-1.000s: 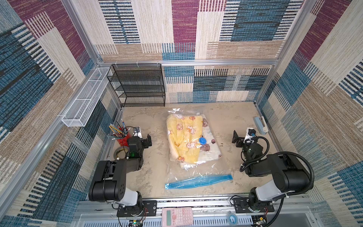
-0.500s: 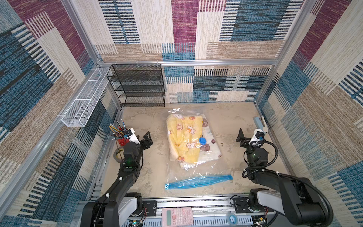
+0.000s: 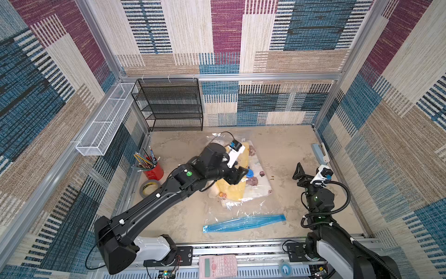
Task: Take the blanket out of the vacuum bag
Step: Open the vacuum bag at the center of the board.
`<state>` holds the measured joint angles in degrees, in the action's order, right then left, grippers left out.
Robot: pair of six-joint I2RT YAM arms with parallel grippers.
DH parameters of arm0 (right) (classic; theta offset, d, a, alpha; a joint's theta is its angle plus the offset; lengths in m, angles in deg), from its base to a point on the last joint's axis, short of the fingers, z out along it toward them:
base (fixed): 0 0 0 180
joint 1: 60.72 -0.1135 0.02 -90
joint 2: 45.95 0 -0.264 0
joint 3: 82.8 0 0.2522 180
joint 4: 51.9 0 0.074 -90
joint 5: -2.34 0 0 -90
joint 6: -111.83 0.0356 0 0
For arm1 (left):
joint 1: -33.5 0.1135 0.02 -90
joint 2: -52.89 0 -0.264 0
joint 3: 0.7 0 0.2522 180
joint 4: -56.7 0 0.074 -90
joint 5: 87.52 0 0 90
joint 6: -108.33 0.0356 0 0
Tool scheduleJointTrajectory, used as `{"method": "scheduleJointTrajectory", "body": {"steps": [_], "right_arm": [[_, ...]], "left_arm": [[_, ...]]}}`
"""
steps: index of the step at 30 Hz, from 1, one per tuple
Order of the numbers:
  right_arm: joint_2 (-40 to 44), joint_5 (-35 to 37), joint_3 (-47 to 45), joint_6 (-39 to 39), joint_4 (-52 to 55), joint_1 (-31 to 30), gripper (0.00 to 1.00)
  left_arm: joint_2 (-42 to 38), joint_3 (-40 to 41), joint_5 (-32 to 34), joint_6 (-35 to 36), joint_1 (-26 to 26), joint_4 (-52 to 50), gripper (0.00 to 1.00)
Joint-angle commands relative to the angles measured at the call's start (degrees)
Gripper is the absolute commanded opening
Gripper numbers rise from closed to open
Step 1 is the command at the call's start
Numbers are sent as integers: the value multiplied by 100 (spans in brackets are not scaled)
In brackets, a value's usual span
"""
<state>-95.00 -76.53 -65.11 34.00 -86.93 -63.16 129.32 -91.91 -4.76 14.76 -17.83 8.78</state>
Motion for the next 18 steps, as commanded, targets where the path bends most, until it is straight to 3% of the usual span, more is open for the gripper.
{"method": "scheduleJointTrajectory", "body": {"steps": [1, 6, 13, 18], "right_arm": [[-3, 157, 30, 95, 15, 5, 99], [-74, 385, -58, 85, -90, 6, 99], [-157, 599, -80, 128, -33, 3, 99], [-181, 616, -85, 129, -66, 6, 99]], "left_arm": [[307, -352, 929, 1038, -678, -2403, 70], [668, -229, 1618, 1160, -1732, -2769, 88], [1821, -99, 2020, 1025, -2911, -2773, 87], [2380, -103, 2757, 981, -3090, -2632, 85]]}}
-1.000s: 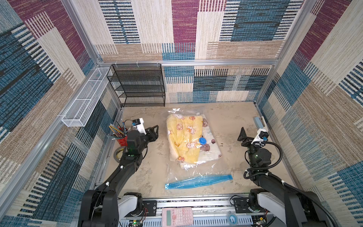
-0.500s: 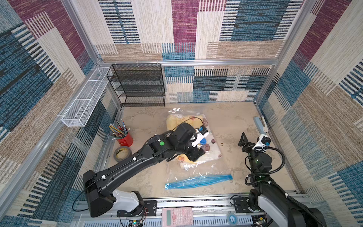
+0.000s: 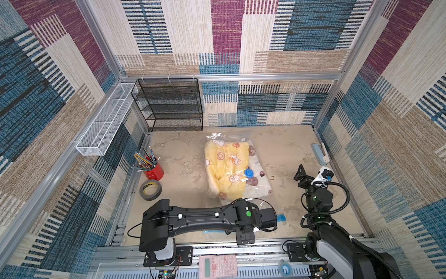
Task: Take the blanket out of the vacuum bag
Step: Open the vacuum bag at the center of the board.
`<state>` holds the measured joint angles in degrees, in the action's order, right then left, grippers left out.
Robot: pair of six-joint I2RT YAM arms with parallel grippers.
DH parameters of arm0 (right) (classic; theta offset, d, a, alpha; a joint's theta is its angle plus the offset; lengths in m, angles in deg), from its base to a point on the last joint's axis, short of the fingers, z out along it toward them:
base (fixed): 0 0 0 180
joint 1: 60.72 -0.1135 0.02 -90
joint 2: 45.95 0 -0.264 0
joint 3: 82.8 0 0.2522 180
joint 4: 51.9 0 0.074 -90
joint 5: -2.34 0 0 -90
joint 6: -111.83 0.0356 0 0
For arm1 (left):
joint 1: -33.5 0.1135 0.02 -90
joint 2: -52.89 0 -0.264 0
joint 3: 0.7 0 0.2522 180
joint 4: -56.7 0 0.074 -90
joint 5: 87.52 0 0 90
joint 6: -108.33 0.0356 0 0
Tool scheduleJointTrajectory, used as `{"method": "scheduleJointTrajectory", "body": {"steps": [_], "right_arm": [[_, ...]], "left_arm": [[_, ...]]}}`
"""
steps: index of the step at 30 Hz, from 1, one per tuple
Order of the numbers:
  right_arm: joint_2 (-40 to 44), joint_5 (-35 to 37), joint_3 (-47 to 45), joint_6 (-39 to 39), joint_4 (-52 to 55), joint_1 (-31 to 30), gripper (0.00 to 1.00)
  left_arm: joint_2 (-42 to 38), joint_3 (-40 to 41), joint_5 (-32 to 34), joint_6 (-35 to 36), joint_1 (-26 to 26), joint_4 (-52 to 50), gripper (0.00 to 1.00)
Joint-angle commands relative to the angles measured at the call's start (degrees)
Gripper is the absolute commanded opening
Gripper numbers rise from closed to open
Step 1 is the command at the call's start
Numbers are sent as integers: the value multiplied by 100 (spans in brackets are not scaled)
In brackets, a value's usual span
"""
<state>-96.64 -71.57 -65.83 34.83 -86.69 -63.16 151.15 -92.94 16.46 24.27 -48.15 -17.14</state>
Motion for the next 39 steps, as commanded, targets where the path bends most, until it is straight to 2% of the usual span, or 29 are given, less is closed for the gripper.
{"method": "scheduleJointTrajectory", "body": {"steps": [1, 7, 11, 16, 20, 23, 26, 29, 31, 36, 39], "right_arm": [[-28, 124, -17, 45, -92, 3, 99], [-55, 157, -13, 63, -92, -2, 99], [-54, 160, -20, 61, -91, 0, 99], [-87, 184, -13, 89, -93, 0, 99], [-125, 196, 10, 87, -71, -2, 99], [-140, 176, 4, 79, -88, 5, 99], [-162, 87, -4, 18, -144, -1, 99], [-184, 117, 22, 21, -102, 1, 99], [-178, 101, 38, 12, -70, 1, 99], [-18, 45, 113, 25, 126, 0, 99], [172, -83, 188, 96, 295, 3, 99]], "left_arm": [[278, -18, 719, 31, -77, -18, 84], [627, 46, 1373, 13, -166, 425, 79], [771, 39, 2067, -33, -157, 703, 71], [989, 74, 2367, 110, -141, 1100, 63], [1193, -47, 2493, 68, -99, 1051, 49], [1196, -97, 2618, 1, 4, 1026, 43], [1221, -203, 2504, -124, 240, 1039, 32], [1329, -423, 2432, -255, 512, 1029, 10], [1408, -633, 2362, -347, 695, 991, 0], [1653, -1339, 2211, -819, 1271, 716, 0], [1880, -1936, 1551, -1139, 1755, 473, 0]]}}
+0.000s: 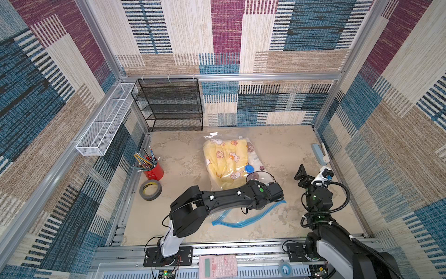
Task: Take the blanket out of the vacuum bag
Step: Open the vacuum bag at the center of the board.
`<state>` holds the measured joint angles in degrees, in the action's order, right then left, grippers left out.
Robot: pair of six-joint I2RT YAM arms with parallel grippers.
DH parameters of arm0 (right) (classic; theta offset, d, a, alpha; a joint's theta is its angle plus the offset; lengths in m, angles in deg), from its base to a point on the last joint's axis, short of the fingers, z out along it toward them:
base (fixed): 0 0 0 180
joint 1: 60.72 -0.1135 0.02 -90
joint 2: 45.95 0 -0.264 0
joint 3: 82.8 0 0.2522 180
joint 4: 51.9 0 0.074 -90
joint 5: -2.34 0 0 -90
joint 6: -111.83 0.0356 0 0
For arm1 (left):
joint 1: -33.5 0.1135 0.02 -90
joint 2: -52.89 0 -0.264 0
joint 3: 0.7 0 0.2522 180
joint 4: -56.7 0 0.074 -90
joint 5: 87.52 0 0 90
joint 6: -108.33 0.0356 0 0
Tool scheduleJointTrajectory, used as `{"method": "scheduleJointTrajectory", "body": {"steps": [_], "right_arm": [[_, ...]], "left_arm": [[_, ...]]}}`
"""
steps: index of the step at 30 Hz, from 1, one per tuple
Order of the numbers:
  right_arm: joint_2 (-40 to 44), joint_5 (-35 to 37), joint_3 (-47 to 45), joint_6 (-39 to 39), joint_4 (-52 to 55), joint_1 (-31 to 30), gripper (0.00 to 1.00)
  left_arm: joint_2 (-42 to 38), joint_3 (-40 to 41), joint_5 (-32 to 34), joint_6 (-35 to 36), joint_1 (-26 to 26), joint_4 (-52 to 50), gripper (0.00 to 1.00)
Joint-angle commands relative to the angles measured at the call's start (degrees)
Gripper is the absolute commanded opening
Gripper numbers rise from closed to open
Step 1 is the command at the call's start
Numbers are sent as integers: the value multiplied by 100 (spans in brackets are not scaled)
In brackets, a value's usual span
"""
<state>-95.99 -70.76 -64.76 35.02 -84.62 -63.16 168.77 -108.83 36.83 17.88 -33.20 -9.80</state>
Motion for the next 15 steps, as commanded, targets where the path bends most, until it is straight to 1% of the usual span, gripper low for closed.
{"method": "scheduleJointTrajectory", "body": {"steps": [1, 4, 6, 8, 13, 15], "right_arm": [[172, -244, 122, 104, 170, 2, 99], [382, -620, 393, 207, 645, 3, 100], [503, -938, 604, 320, 986, 1, 99], [630, -1385, 873, 398, 1442, -2, 97], [757, -2543, 1361, 456, 2312, -2, 93], [698, -3037, 1539, 559, 2545, -2, 91]], "left_arm": [[217, -570, -682, -604, 394, -341, 0], [579, -1209, -1061, -840, 721, -581, 0], [841, -1639, -1358, -971, 930, -785, 0], [1066, -2038, -1702, -1147, 1139, -1000, 0], [1403, -2927, -2322, -1586, 1754, -1458, 0], [1423, -3178, -2789, -1889, 2035, -1542, 0]]}}
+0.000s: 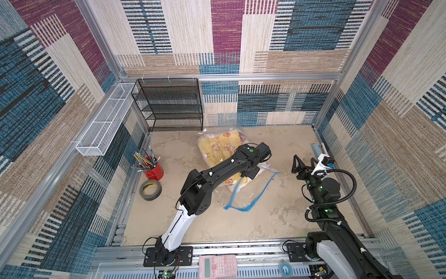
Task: Take the blanket out of the vacuum bag
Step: Open the vacuum bag at the center of the board, then take out the blanket from the vacuum bag.
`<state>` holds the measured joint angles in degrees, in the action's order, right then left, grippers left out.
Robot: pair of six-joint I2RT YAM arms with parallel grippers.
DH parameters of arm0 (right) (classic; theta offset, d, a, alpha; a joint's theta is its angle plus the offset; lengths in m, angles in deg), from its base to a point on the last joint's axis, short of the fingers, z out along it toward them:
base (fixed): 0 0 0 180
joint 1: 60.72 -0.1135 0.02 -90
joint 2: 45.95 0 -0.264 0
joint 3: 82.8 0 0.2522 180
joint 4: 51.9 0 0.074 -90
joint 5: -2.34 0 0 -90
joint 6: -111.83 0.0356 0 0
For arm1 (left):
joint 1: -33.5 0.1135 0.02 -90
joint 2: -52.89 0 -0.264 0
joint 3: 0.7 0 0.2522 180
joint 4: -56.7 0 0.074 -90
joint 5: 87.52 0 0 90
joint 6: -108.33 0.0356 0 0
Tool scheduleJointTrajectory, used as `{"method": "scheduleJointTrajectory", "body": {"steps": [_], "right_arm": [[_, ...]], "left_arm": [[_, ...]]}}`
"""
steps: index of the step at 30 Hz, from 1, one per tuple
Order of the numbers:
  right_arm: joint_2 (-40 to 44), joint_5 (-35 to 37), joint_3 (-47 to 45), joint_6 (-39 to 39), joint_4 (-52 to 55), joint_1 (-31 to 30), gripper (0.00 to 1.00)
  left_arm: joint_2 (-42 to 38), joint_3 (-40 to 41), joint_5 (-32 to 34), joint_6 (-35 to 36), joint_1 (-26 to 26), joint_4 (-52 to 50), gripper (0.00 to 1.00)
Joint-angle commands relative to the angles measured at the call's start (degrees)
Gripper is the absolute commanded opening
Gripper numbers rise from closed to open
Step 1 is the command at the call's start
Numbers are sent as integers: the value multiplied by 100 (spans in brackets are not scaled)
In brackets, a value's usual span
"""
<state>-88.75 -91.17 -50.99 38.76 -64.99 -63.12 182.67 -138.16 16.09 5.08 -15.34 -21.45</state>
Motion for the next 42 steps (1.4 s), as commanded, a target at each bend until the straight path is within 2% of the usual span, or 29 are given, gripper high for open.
{"method": "scheduleJointTrajectory", "body": {"steps": [1, 3, 7, 12, 16, 21, 23, 26, 29, 31, 35, 42], "right_arm": [[-90, -1329, 220, 274, 615, -7, 90], [-296, -2007, 344, 382, 652, -6, 86], [-811, -3165, 578, 653, 736, -153, 75], [-1062, -3300, 762, 644, 1011, -851, 71], [-1191, -3372, 580, 1133, 678, -1331, 61], [-1481, -3217, 588, 1292, 577, -2226, 55], [-1491, -2959, 656, 1269, 700, -2464, 55], [-1570, -2706, 478, 1478, 278, -2702, 50], [-2011, -2735, 592, 1599, 34, -3004, 47], [-2279, -2404, 682, 1701, -38, -3198, 43], [-2735, -1779, 632, 2082, -488, -3389, 41], [-3549, -662, 941, 2111, -277, -3441, 37]], "left_arm": [[32, -279, -995, -799, 385, -375, 0], [23, -319, -1260, -1057, 540, -381, 0], [-195, -125, -908, -1639, 560, -382, 0], [-405, 94, -927, -2522, 569, -378, 0], [-484, 215, -808, -2986, 569, -378, 0], [-481, 238, -701, -3158, 534, -380, 0], [-455, 217, -707, -3160, 517, -382, 0], [-469, 197, -695, -3091, 473, -375, 0], [-522, 131, -697, -2881, 414, -371, 0], [-593, 99, -640, -2738, 364, -371, 0], [-849, 92, -403, -2529, 239, -370, 0], [-1376, 354, -298, -2535, -58, -369, 0]]}}
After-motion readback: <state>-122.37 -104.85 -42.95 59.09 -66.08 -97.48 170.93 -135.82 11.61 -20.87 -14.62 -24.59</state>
